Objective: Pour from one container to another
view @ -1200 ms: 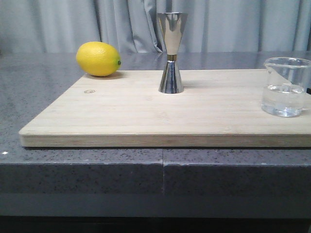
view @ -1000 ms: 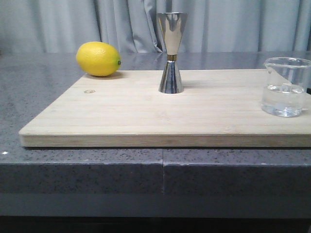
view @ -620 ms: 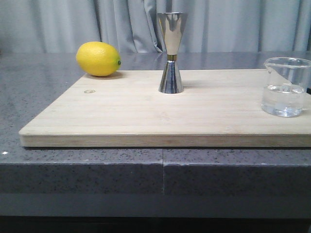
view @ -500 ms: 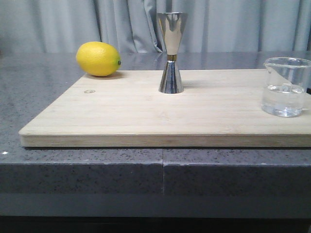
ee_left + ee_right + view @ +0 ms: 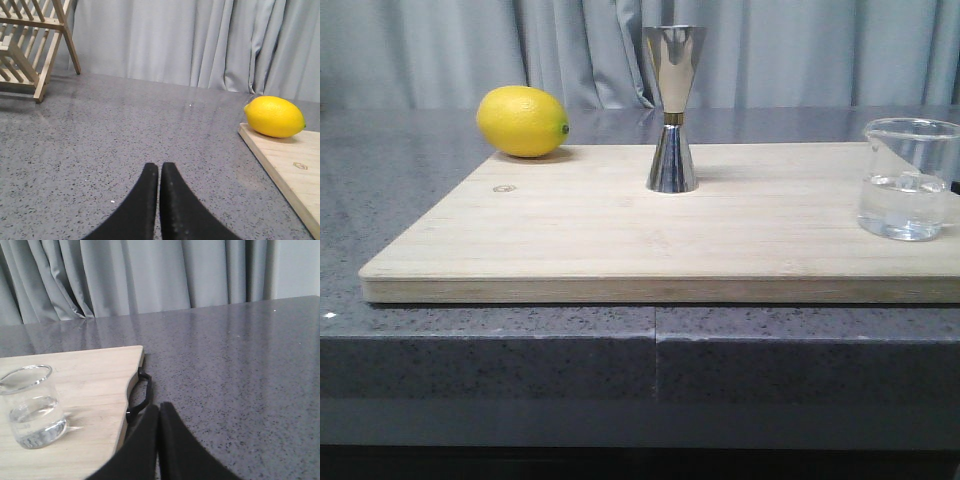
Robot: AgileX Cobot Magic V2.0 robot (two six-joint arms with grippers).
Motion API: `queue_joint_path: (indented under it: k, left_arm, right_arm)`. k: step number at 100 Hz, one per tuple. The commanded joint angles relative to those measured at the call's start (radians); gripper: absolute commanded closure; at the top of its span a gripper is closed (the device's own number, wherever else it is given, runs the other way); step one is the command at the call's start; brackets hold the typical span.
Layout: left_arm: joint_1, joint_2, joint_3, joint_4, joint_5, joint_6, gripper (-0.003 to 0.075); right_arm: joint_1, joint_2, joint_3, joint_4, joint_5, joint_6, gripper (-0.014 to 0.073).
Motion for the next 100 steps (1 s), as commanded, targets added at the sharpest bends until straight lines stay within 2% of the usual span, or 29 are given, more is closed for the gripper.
queue_joint_path:
  k: [1, 59, 70, 80, 100]
  left_arm:
    - [0.001, -0.022, 0.021, -0.007, -0.075, 0.000, 0.0741]
    - [0.001, -0.022, 0.021, -0.018, -0.100, -0.005, 0.0741]
    - [0.001, -0.022, 0.017, -0.049, -0.151, -0.016, 0.0741]
    - [0.001, -0.007, 0.000, -0.108, -0.151, -0.016, 0.0741]
    - [-0.041, 0.117, -0.145, -0.148, -0.135, -0.016, 0.0741]
  right_arm:
    - [-0.006, -0.021, 0.026, -0.008, -0.072, -0.004, 0.0644]
    - [-0.006, -0.021, 0.026, -0.008, -0.084, -0.004, 0.0644]
    - [-0.006, -0.021, 0.021, 0.057, -0.097, -0.004, 0.0644]
    - [-0.006, -0.019, -0.004, 0.114, -0.070, -0.004, 0.0644]
    - [-0.006, 0.055, -0.157, 0.110, 0.049, -0.004, 0.0644]
